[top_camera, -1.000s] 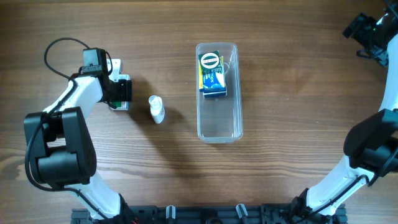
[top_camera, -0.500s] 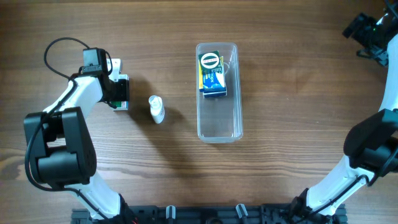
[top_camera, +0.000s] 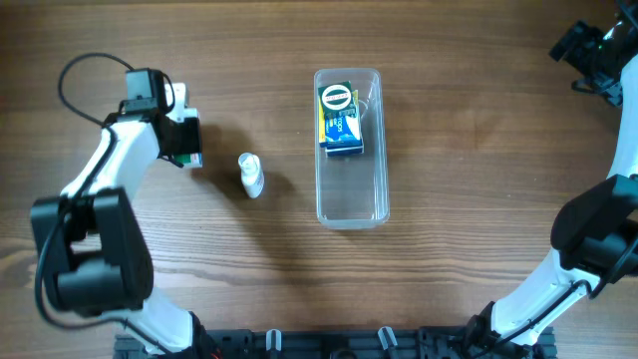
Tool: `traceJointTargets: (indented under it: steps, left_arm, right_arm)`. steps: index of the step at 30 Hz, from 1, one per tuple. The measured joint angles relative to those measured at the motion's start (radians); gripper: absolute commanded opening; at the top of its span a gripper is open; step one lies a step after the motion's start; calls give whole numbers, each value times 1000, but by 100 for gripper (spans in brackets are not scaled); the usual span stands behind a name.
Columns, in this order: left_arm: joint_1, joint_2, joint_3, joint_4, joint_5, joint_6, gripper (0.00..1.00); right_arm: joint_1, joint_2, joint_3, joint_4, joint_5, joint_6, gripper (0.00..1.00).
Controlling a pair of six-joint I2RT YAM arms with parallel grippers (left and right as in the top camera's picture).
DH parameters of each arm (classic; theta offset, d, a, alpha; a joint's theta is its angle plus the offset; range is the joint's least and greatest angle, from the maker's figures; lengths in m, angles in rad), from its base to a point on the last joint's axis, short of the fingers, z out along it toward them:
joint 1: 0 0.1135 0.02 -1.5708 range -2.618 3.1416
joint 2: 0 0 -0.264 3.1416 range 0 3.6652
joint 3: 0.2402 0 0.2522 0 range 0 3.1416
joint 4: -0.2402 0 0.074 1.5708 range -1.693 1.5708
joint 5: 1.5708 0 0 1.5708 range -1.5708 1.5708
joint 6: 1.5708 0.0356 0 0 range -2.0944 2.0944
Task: Pack container
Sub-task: 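Lift the box with the left gripper and carry it into the container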
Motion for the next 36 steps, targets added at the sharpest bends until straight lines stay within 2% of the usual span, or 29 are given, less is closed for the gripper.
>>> traceJointTargets:
  steps: [6, 10, 14, 18, 19, 21, 27, 32, 36]
  left_arm:
    - [-29, -303, 2, -11, 88, -28, 45]
    - [-127, -515, 5, -13, 151, -84, 46]
    - [-268, -618, 7, -13, 176, -181, 46]
    - [-403, -619, 7, -13, 184, -303, 44]
    - [-494, -604, 7, -1, 187, -353, 45]
    - [-568, -583, 7, 33, 185, -434, 45]
    - [-778, -478, 8, 61, 68, -612, 45]
    - [-856, -343, 8, 63, -43, -733, 44]
    - [-861, -252, 8, 63, -93, -816, 44]
  right_arm:
    - [0, 0, 0, 1, 0, 0, 100]
    - [0, 0, 0, 0, 0, 0, 100]
    - [0, 0, 0, 0, 0, 0, 100]
    - [0, 0, 0, 0, 0, 0, 100]
    - [0, 0, 0, 0, 0, 0, 100]
    - [0, 0, 0, 1, 0, 0, 100]
    - [0, 0, 0, 0, 0, 0, 100]
    - [0, 0, 0, 0, 0, 0, 100]
    - [0, 0, 0, 0, 0, 0, 100]
